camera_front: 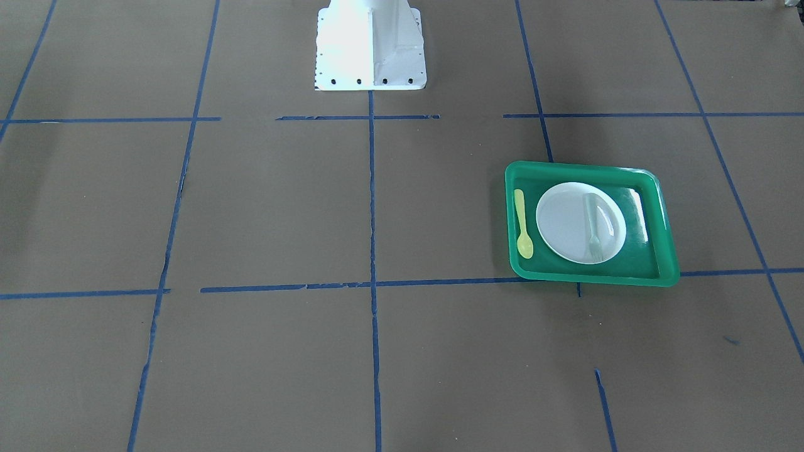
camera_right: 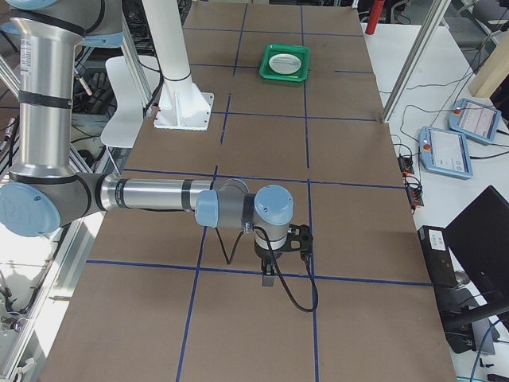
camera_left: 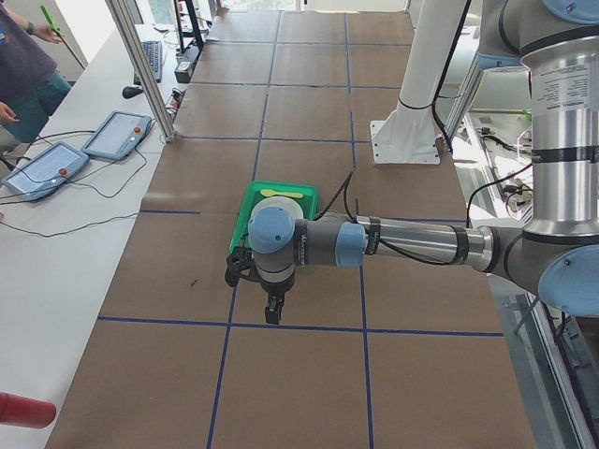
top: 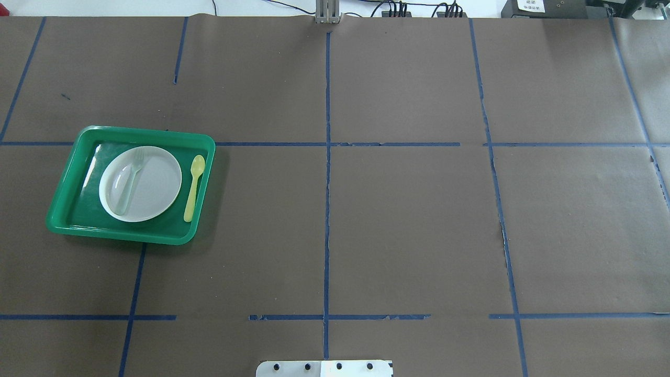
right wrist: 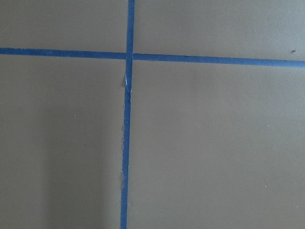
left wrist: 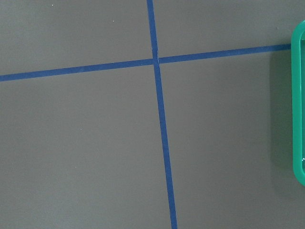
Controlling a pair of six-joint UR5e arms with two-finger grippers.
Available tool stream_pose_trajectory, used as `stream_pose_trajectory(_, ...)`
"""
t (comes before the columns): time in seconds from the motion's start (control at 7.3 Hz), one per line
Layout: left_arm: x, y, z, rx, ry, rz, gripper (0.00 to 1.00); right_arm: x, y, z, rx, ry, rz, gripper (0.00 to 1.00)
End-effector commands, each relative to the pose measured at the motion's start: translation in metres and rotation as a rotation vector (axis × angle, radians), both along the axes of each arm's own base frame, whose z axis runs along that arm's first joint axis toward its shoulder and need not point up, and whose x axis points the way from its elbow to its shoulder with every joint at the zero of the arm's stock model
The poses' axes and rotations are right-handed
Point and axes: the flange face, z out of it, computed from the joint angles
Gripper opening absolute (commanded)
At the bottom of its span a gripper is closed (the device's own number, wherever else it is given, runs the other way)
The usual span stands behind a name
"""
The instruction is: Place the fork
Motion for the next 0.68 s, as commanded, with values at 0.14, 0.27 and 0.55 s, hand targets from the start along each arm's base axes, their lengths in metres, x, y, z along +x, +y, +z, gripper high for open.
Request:
stream_pose_trajectory(0.14, 0.0, 0.0, 0.004, -0.007, -0.002, 0.001, 1.0, 0.0, 0.0, 0.0, 0.0, 0.0, 0.0, 1.0)
stream_pose_trajectory(0.27, 0.0, -0.009, -0.004, 0.007, 0.0, -0.001, 1.0, 0.0, 0.0, -0.001, 0.001, 0.0, 0.0, 1.0)
stream_pose_trajectory(0.55, 0.0, -0.026, -0.024, 0.044, 0.001, -0.009, 1.0, 0.0, 0.0, 0.0, 0.0, 0.0, 0.0, 1.0)
